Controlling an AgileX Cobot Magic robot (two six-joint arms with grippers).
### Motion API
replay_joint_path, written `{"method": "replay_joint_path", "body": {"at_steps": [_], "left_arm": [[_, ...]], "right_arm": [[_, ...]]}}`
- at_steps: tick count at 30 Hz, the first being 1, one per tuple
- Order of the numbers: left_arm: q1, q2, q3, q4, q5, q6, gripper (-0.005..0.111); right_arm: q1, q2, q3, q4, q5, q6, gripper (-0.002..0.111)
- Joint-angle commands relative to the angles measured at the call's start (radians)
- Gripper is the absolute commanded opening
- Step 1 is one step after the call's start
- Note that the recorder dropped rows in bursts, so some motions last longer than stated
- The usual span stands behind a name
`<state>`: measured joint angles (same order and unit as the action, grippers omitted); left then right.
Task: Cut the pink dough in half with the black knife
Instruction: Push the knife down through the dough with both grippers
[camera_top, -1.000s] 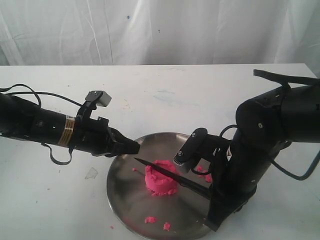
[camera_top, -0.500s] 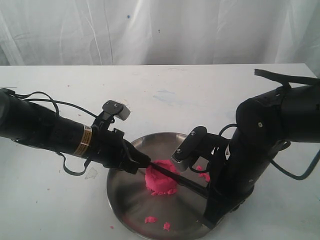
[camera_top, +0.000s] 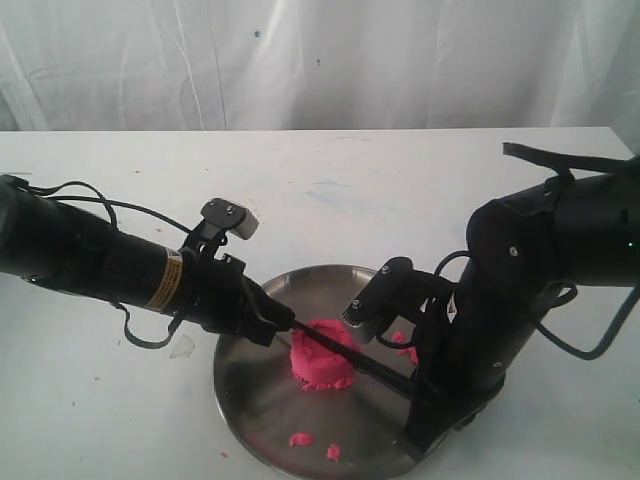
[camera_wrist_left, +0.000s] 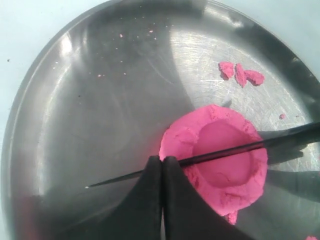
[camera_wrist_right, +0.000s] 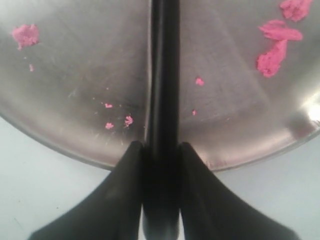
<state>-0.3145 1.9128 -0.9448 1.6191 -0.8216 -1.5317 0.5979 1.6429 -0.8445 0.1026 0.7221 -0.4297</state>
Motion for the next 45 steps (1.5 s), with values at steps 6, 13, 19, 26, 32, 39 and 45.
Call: {"method": "replay_joint_path", "body": {"at_steps": [6,13,19,26,32,39,45], "left_arm": [[-0.006,0.001,0.006,0.026,0.068,0.003,0.000],[-0.006,0.025,0.006,0.026,0.066,0.003,0.000],[-0.006,0.054,0.006,0.017,0.081,0.003,0.000],[-0.006,0.054,0.006,0.005,0.083,0.003,0.000],[-0.006,0.054,-0.002,0.003,0.078,0.003,0.000],[-0.006,0.052,-0.061,0.007,-0.032,0.003,0.000],[-0.006,0.041,-0.070,0.013,-0.052,0.003,0.000]], "right_arm": [[0.000,0.035,-0.002,-0.002,0.004,-0.003,0.000],[0.000,0.035,-0.002,-0.002,0.004,-0.003,0.000],[0.000,0.035,-0.002,-0.002,0.002,-0.003,0.000],[0.000,0.035,-0.002,-0.002,0.002,-0.003,0.000],[0.000,0.035,-0.002,-0.002,0.002,-0.003,0.000],[0.000,0.035,-0.002,-0.002,0.002,-0.003,0.000],[0.000,0.035,-0.002,0.001,0.002,-0.003,0.000]]}}
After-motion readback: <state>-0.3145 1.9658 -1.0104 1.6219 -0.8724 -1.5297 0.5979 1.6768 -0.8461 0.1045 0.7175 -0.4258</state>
